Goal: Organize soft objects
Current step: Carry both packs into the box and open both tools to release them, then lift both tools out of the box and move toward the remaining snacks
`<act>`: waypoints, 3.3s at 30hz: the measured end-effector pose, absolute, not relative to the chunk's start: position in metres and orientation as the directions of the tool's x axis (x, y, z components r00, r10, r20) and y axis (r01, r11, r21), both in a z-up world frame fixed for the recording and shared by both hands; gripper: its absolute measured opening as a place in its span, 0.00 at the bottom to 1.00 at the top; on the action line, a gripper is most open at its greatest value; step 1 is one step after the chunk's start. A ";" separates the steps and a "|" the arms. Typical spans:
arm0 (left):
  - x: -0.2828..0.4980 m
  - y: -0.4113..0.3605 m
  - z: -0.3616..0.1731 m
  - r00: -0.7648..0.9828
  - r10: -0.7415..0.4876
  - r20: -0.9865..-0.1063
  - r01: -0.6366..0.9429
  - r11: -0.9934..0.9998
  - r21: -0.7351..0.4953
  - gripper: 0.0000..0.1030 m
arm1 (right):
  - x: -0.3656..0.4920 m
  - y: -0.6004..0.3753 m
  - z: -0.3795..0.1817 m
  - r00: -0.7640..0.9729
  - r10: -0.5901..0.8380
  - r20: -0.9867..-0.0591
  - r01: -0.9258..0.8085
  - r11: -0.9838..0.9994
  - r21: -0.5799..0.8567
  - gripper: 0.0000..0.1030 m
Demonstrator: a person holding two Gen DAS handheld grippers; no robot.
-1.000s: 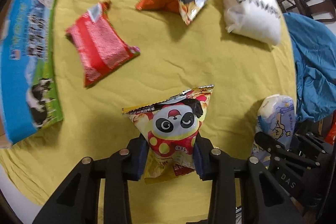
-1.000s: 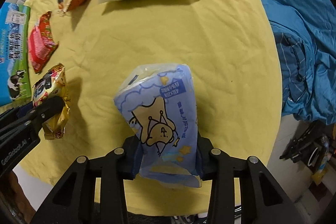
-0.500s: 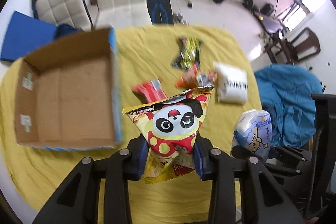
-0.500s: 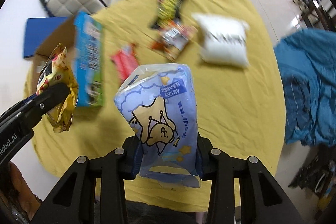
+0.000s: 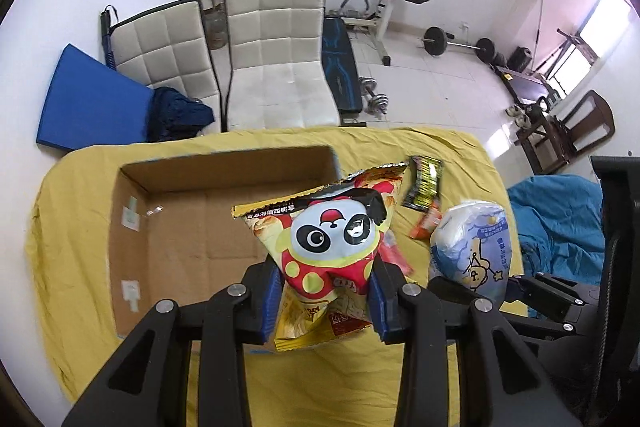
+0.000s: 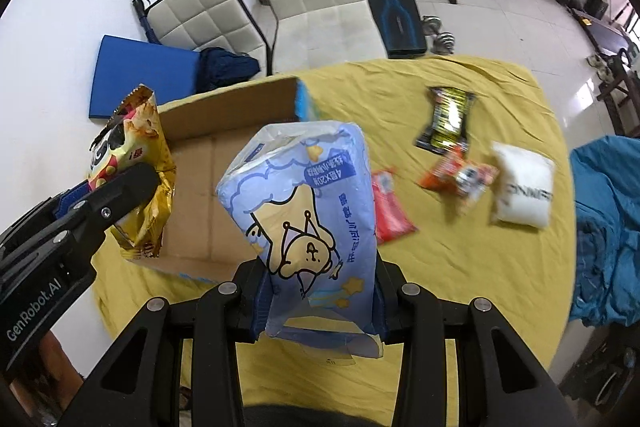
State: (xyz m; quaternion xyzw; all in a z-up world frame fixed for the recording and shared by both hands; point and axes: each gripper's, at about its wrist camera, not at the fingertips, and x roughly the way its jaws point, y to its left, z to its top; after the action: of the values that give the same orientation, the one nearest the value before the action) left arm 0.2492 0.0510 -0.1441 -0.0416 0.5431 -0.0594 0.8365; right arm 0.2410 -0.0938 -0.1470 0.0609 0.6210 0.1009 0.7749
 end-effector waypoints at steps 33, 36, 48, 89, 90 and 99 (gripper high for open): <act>0.388 0.183 -0.355 -0.033 -0.394 -0.919 -0.152 0.910 -0.385 0.33 | 0.388 0.059 -0.349 -0.002 0.158 -0.988 -0.072 0.985 0.157 0.44; 0.386 0.185 -0.361 -0.047 -0.414 -0.909 -0.155 0.902 -0.403 0.33 | 0.392 0.061 -0.356 -0.007 0.152 -0.988 -0.065 0.986 0.152 0.47; 0.381 0.180 -0.345 -0.045 -0.319 -0.947 -0.127 0.942 -0.311 0.41 | 0.394 0.069 -0.359 -0.012 0.144 -0.990 -0.082 0.986 0.144 0.60; 0.248 0.187 -0.190 0.303 -0.077 -0.950 -0.048 0.994 -0.095 1.00 | 0.258 0.053 -0.207 0.196 0.112 -0.974 -0.147 0.986 0.084 1.00; 0.243 0.186 -0.184 0.311 -0.080 -0.947 -0.048 0.994 -0.099 1.00 | 0.253 0.051 -0.200 0.203 0.120 -0.972 -0.147 0.985 0.091 1.00; 0.211 0.171 -0.144 0.365 -0.067 -0.928 -0.055 0.994 -0.093 1.00 | 0.221 0.033 -0.158 0.246 0.182 -0.952 -0.173 0.975 0.141 1.00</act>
State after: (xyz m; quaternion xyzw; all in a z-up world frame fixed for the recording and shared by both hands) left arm 0.2107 0.1711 -0.1439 -0.0540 0.5633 -0.0038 0.8245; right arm 0.2211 0.0326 -0.1583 0.0038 0.6036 0.1123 0.7894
